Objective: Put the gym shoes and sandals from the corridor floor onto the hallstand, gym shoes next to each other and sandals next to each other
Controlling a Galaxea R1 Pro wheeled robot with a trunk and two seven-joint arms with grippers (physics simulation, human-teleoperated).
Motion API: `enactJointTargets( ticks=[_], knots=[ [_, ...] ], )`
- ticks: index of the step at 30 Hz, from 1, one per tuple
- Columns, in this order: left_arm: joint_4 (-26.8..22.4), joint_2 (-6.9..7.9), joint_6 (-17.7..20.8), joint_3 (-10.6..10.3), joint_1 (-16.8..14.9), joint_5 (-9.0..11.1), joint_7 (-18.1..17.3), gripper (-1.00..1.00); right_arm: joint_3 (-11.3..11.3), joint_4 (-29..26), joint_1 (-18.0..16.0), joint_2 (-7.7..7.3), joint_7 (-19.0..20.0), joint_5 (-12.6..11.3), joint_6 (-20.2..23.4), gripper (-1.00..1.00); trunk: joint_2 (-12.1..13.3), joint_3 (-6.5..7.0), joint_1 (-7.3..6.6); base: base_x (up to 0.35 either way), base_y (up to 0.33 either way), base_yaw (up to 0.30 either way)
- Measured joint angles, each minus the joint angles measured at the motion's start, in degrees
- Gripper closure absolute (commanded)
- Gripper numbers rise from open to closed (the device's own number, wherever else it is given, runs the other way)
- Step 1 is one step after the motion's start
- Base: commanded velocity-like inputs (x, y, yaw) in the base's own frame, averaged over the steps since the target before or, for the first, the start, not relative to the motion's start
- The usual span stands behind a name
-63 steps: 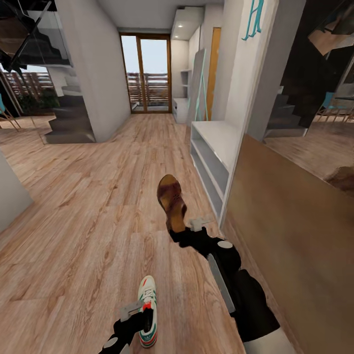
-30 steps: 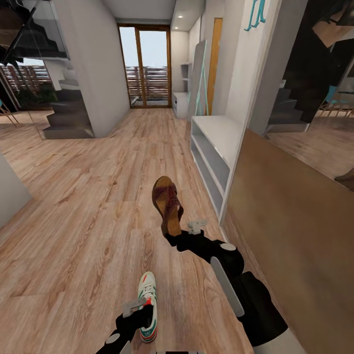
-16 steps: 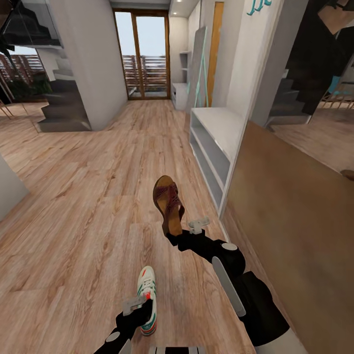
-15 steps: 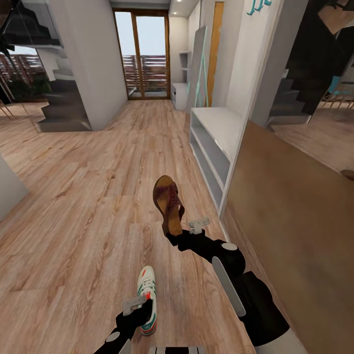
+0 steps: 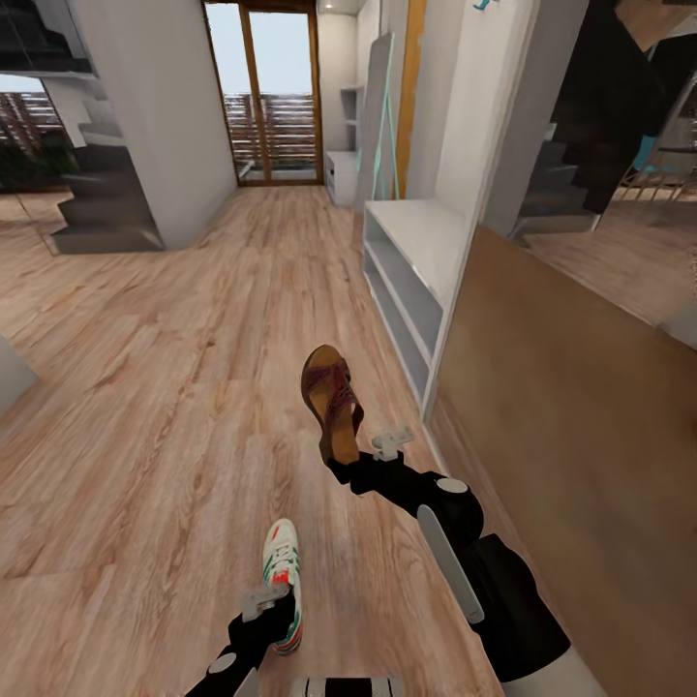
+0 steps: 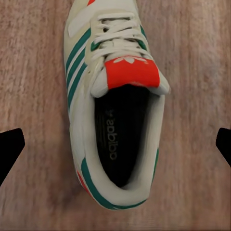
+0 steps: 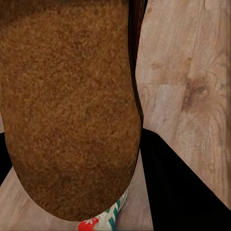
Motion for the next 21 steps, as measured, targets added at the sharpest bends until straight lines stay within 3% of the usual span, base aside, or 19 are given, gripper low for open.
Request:
enactJointTargets(
  ticks=[7,13,21],
  knots=[
    [0.0,0.0,0.0,0.0,0.0,0.0,0.0,-1.0,-0.1,-0.3,0.0,0.0,-0.1,0.0,0.0,1.0,-0.1,-2.07,0.18,0.0,0.0,-0.179],
    [0.0,0.0,-0.1,0.0,0.0,0.0,0.0,-1.0,0.0,-1.1,0.0,0.0,0.0,-0.1,0.0,1.0,-0.1,-2.4,0.18,0.0,0.0,-0.128],
    [-1.1,0.01,-0.1,-0.9,0.1,-0.1,0.6,-1.0,0.2,-1.2,0.0,-0.07,0.0,-0.1,0.0,1.0,-0.1,-2.45,0.17,0.0,0.0,-0.011]
  ],
)
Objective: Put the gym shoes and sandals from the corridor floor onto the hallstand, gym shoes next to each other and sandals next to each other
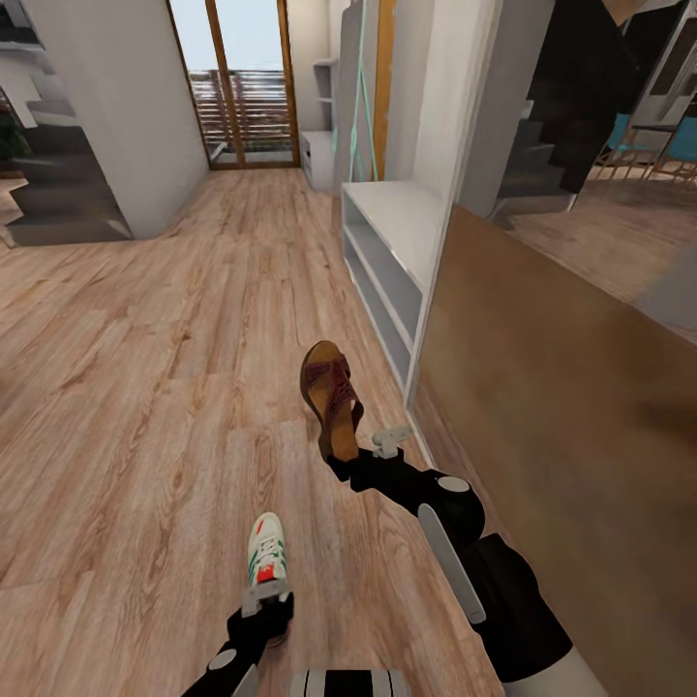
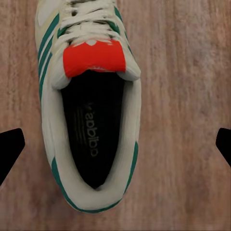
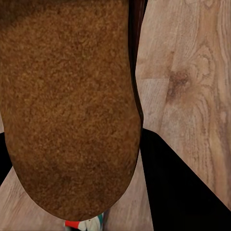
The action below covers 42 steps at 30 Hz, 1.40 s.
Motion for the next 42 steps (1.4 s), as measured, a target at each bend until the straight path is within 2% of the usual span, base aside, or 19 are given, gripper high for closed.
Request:
enactJointTargets(
  ticks=[4,8,9,12,28,36,42],
  knots=[
    [-1.3,0.0,-0.4,-0.2,0.1,0.0,1.7,-1.0,0.0,0.0,0.0,0.0,0.0,0.0,0.0,1.0,0.0,0.0,0.0,0.0,0.0,0.0],
    [-1.6,-0.01,-3.0,-0.3,0.1,-0.1,2.2,-1.0,0.0,0.1,0.0,-0.01,0.0,0.0,0.0,1.0,0.0,0.0,0.0,0.0,0.0,0.0],
    [-1.6,-0.01,-4.3,-0.3,0.2,-0.8,2.3,-1.0,0.0,0.1,0.0,-0.01,0.0,0.1,0.0,1.0,0.0,-0.22,0.03,0.0,0.0,0.0],
    [-1.6,-0.01,-4.8,-0.3,0.2,-1.0,2.4,-1.0,-0.1,0.1,0.0,-0.01,0.0,0.1,0.0,1.0,0.0,-0.93,0.11,0.0,0.0,0.0],
    [-1.6,-0.01,-5.1,-0.2,0.2,-1.0,2.4,-1.0,-0.1,0.0,0.0,-0.01,0.0,0.1,0.0,1.0,-0.3,-5.85,0.52,0.0,0.0,-0.024],
    [-1.6,-0.01,-5.1,-0.2,0.2,-1.0,2.4,-1.0,-0.1,0.0,0.0,-0.01,0.0,0.0,0.0,1.0,-0.3,-6.05,0.52,0.0,0.0,-0.036],
    [-1.6,-0.01,-5.1,-0.1,0.2,-1.0,2.4,-1.0,-0.1,0.0,0.0,-0.01,0.0,0.1,0.0,1.0,-0.3,-7.56,0.67,0.0,0.0,-0.086]
  ],
)
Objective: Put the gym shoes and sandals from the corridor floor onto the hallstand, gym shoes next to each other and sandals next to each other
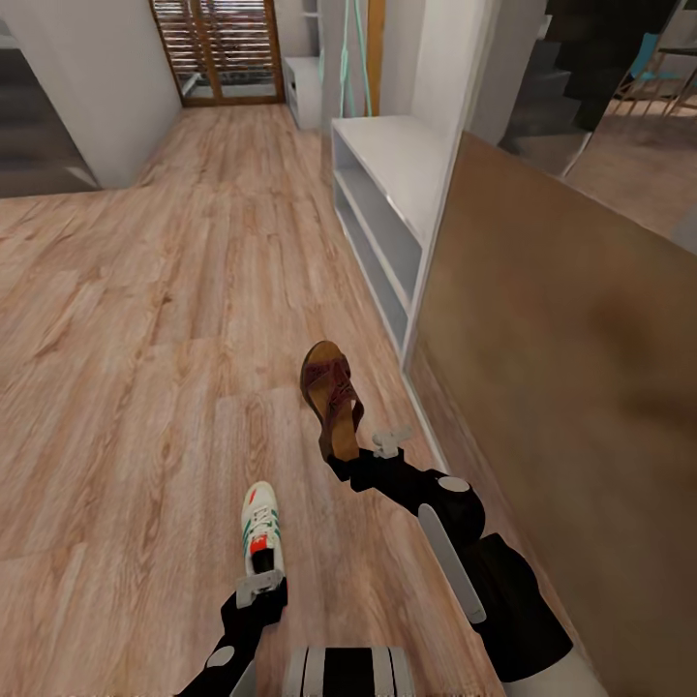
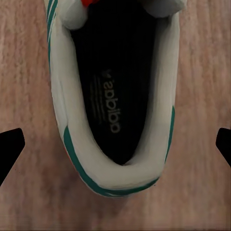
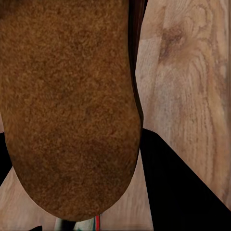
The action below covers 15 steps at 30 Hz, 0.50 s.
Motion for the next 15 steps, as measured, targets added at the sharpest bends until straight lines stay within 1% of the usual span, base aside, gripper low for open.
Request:
enactJointTargets(
  ticks=[4,7,12,15],
  knots=[
    [0.0,0.0,0.0,0.0,0.0,0.0,0.0,-1.0,0.0,0.0,0.0,0.0,0.0,0.0,0.0,1.0,-0.1,-1.14,0.1,0.0,0.0,-0.157],
    [0.0,0.0,-0.1,0.0,0.0,0.0,0.0,-1.0,0.0,0.0,0.0,0.0,0.0,-0.1,0.0,1.0,-0.1,-1.32,0.1,0.0,0.0,-0.11],
    [0.0,0.0,-0.1,0.0,0.0,0.0,0.0,-1.0,0.0,0.0,0.0,0.01,0.0,-0.1,0.0,1.0,-0.1,-1.41,0.1,0.0,0.0,-0.027],
    [0.0,0.0,-0.1,0.0,0.0,0.0,0.0,-1.0,0.0,0.0,0.0,0.0,0.0,0.0,0.0,1.0,-0.1,-2.08,0.18,0.0,0.0,-0.007]
  ],
)
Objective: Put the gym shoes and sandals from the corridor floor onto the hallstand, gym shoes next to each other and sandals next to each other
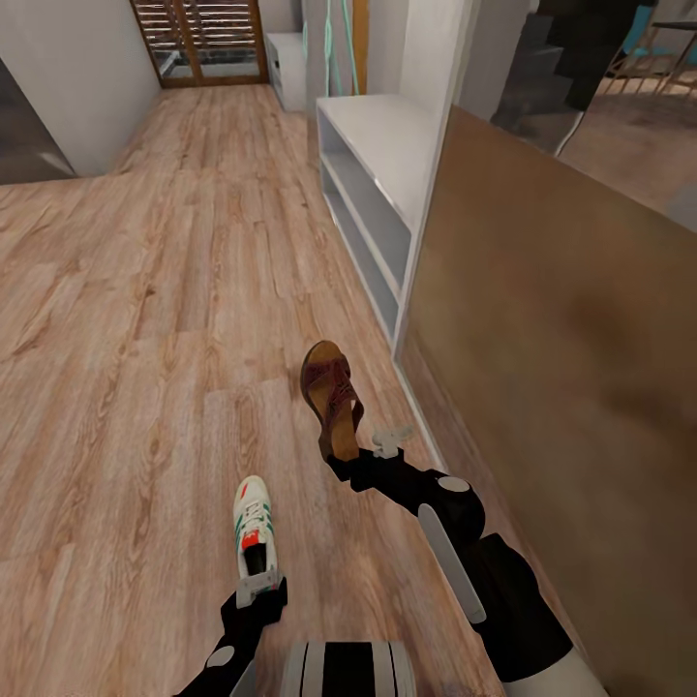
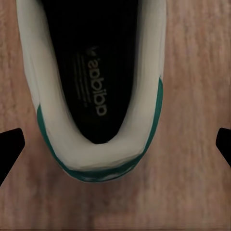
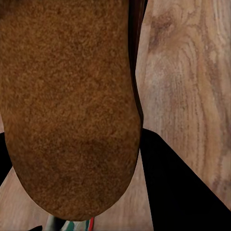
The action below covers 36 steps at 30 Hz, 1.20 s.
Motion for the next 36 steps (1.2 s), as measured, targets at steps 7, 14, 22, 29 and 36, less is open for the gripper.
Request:
enactJointTargets(
  ticks=[7,14,22,29,36],
  knots=[
    [0.0,0.0,0.0,0.0,0.0,0.0,0.0,-1.0,0.0,0.0,0.0,0.0,0.0,-0.1,0.0,1.0,-0.1,-1.12,0.12,0.0,0.0,-0.001],
    [0.0,0.0,0.0,0.0,0.0,0.0,0.0,-1.0,0.0,0.0,0.0,0.0,0.0,0.0,0.0,1.0,-0.1,-1.34,0.15,0.0,0.0,0.0],
    [0.0,0.0,0.0,0.0,0.0,0.0,0.0,-1.0,0.0,0.0,0.0,0.0,0.0,-0.1,0.0,1.0,-0.1,-2.23,0.25,0.0,0.0,0.0],
    [0.0,0.0,0.0,-0.1,0.0,0.0,0.0,-1.0,0.0,0.0,0.0,0.0,0.0,-0.1,0.0,1.0,-0.1,-2.23,0.25,0.0,0.0,0.0],
    [0.1,0.0,0.0,-0.1,0.0,0.0,0.0,-1.0,0.0,0.0,0.0,0.0,0.0,-0.1,0.0,1.0,-0.1,-2.23,0.24,0.106,0.0,0.0]
  ],
)
